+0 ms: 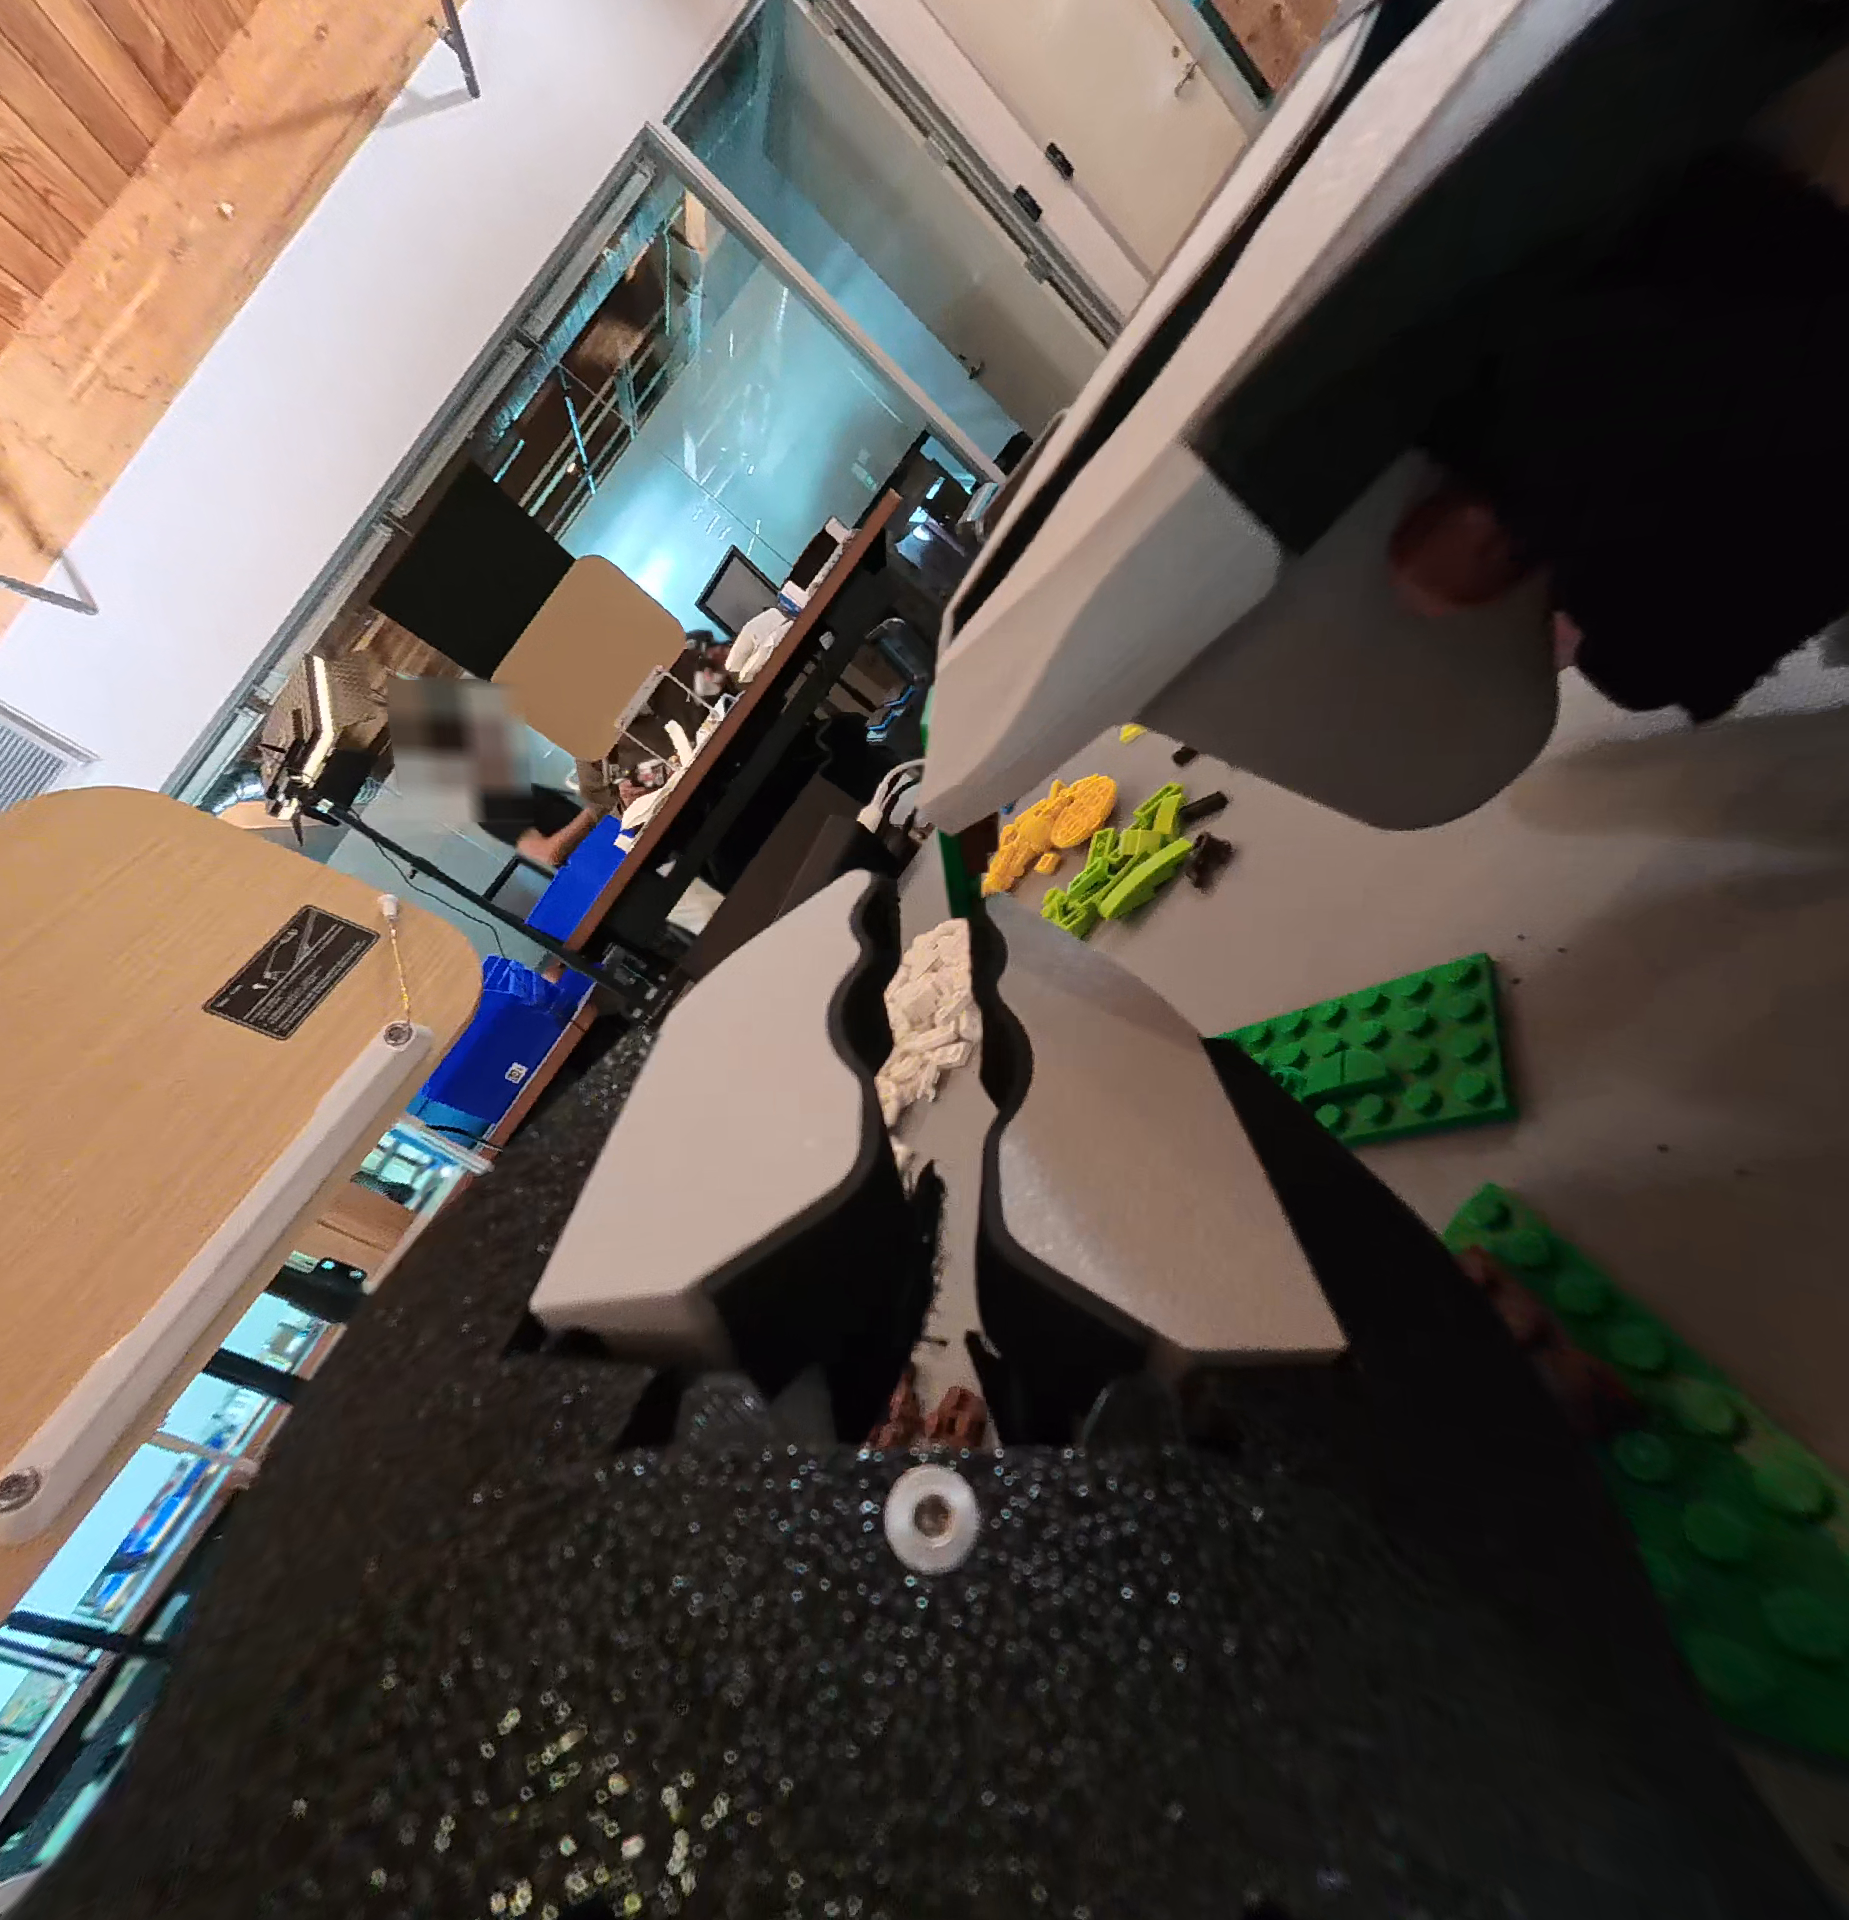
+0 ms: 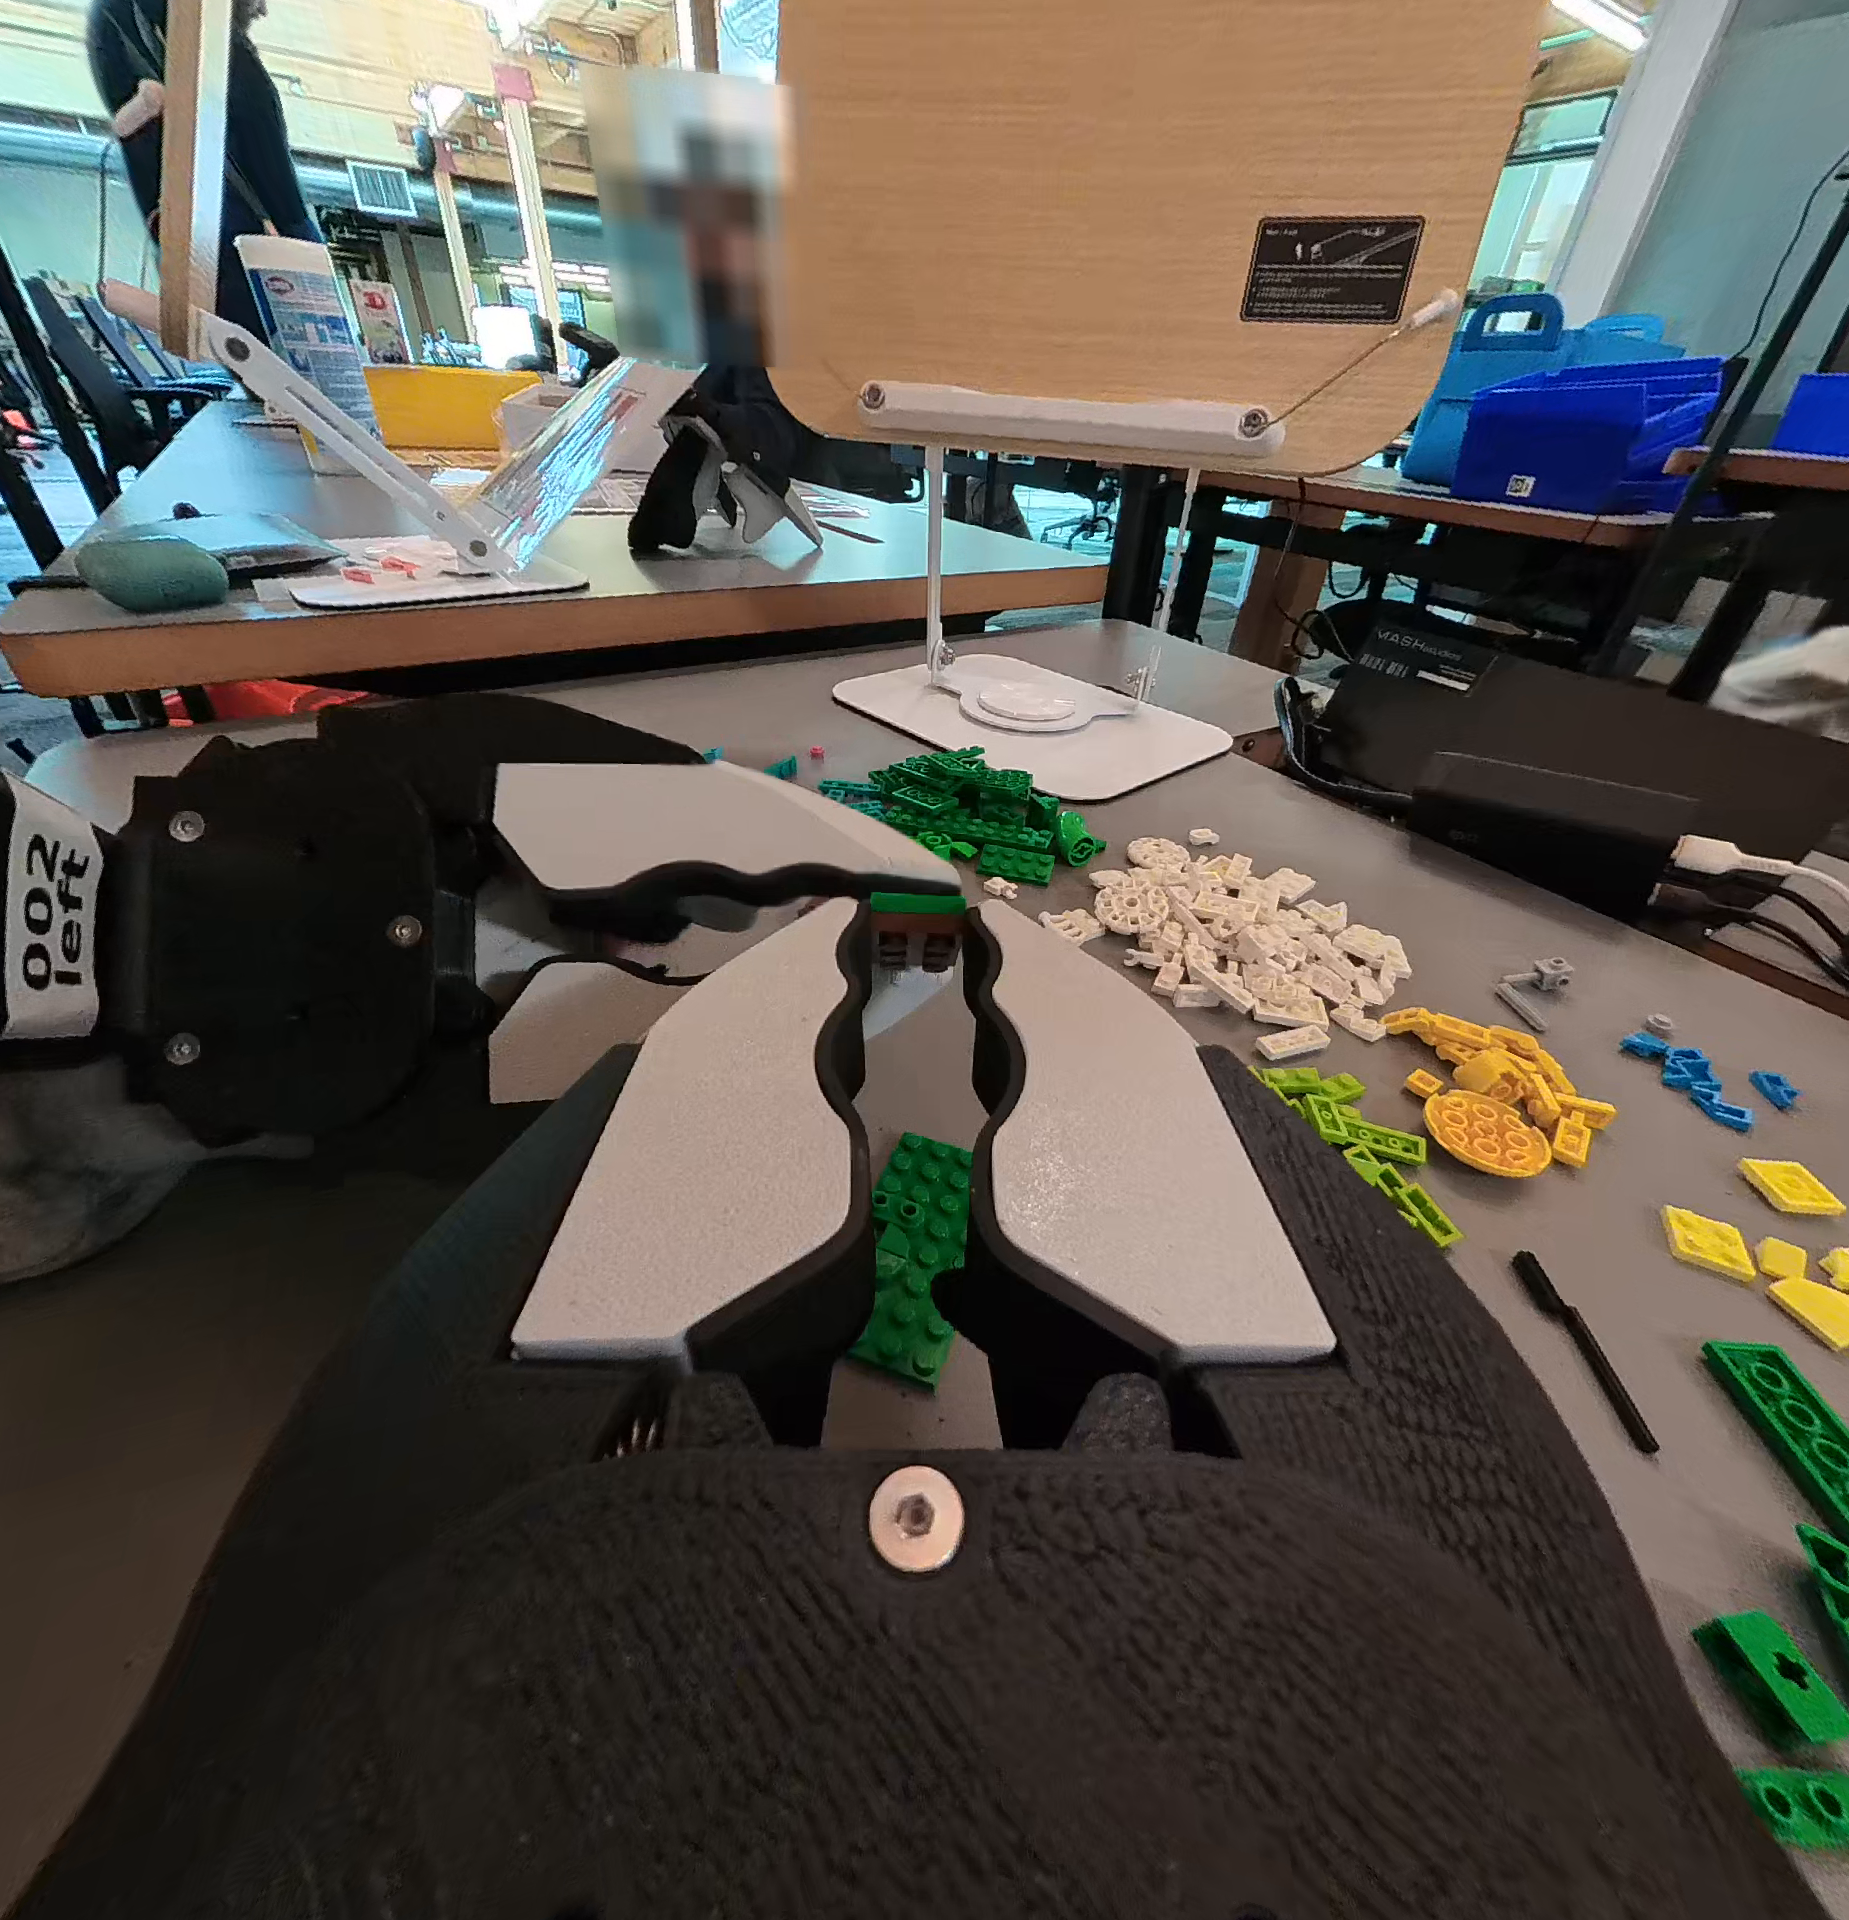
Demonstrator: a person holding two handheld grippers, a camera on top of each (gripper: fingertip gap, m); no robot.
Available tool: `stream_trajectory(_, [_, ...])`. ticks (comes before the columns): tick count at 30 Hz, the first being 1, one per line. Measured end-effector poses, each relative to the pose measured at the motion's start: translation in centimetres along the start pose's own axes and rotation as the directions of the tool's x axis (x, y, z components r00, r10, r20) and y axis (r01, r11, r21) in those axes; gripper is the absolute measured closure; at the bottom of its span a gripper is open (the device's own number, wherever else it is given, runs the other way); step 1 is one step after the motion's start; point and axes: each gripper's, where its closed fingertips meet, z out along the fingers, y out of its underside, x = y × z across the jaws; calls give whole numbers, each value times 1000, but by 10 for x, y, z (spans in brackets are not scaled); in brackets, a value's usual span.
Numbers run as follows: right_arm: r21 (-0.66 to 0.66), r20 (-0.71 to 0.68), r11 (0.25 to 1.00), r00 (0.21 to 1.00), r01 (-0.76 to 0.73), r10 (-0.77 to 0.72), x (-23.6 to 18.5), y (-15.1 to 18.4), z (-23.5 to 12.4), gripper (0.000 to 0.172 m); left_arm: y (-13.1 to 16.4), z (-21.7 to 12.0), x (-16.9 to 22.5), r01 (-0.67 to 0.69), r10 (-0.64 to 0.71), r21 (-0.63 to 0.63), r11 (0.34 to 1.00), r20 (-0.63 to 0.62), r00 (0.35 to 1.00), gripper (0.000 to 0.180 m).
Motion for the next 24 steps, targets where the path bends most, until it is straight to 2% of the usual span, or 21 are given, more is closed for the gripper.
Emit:
stream_trajectory(5, [10, 21, 999, 999, -37, 37, -1, -3, -1, 156, -3, -1, 3, 4, -3, 25, 1000, -16, 1000, 176])
stream_trajectory(9, [1, 23, 999, 999, -39, 39, 0, -3, -2, 156, -6, -2, -5, 23, -24, 34, 999, 25, 999, 149])
stream_trajectory(10, [0, 27, 999, 999, -43, 43, 0, -3, -2, 156, -8, -3, -5, 32, -33, 43, 999, 19, 999, 148])
stream_trajectory(13, [-3, 60, 998, 996, -63, 63, -5, -2, -2, 156, -9, -3, 4, 29, -28, 51, 998, -31, 999, 150])
stream_trajectory(17, [0, 77, 997, 994, -75, 74, -7, -3, -1, 156, -9, -3, 4, -12, 13, 42, 999, -10, 1000, 174])
stream_trajectory(22, [-2, 83, 996, 993, -86, 86, -7, -2, -1, 156, -8, -3, 5, -55, 55, 33, 998, -8, 998, 175])
stream_trajectory(24, [-1, 86, 996, 993, -87, 87, -8, -2, -1, 156, -7, -4, 6, -21, 22, 27, 999, -37, 999, 176])
